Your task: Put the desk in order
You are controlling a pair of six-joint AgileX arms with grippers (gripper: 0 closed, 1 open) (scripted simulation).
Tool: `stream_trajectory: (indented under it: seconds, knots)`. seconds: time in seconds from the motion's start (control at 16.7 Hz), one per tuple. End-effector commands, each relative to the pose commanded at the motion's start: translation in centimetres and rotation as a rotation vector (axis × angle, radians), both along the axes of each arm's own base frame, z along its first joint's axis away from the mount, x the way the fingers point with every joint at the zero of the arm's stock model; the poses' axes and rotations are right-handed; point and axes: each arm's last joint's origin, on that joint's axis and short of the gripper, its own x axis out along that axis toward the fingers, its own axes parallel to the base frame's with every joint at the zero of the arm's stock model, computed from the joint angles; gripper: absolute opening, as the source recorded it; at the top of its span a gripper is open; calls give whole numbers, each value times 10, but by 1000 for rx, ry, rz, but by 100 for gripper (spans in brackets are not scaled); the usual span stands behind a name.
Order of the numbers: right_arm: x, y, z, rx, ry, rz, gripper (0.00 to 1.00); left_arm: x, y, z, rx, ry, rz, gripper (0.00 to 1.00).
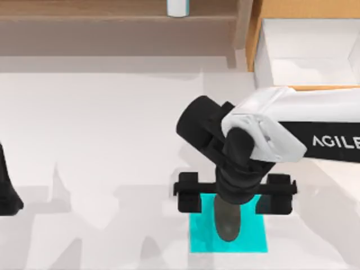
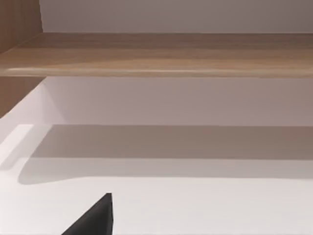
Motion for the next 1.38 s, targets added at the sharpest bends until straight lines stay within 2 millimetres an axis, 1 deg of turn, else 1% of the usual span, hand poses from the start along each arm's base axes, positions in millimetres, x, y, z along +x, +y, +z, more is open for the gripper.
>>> stream_trajectory:
  seconds: [0.18,0.42,0.66,0.9,1.14,1.38]
  knots:
    - [1,0,2,9,-11,5,100,0,0,0,0,0,0,100]
    - [7,5,9,87,-122,99,100,0,0,0,0,0,0,100]
    - [15,11,2,163,-299,290,100,0,0,0,0,0,0,100]
    - [21,9,-10,182,-536,537,100,0,0,0,0,0,0,100]
    - [23,-4,-18,104,-830,785,100,0,0,0,0,0,0,100]
    - [21,-31,-19,-104,-1133,973,100,0,0,0,0,0,0,100]
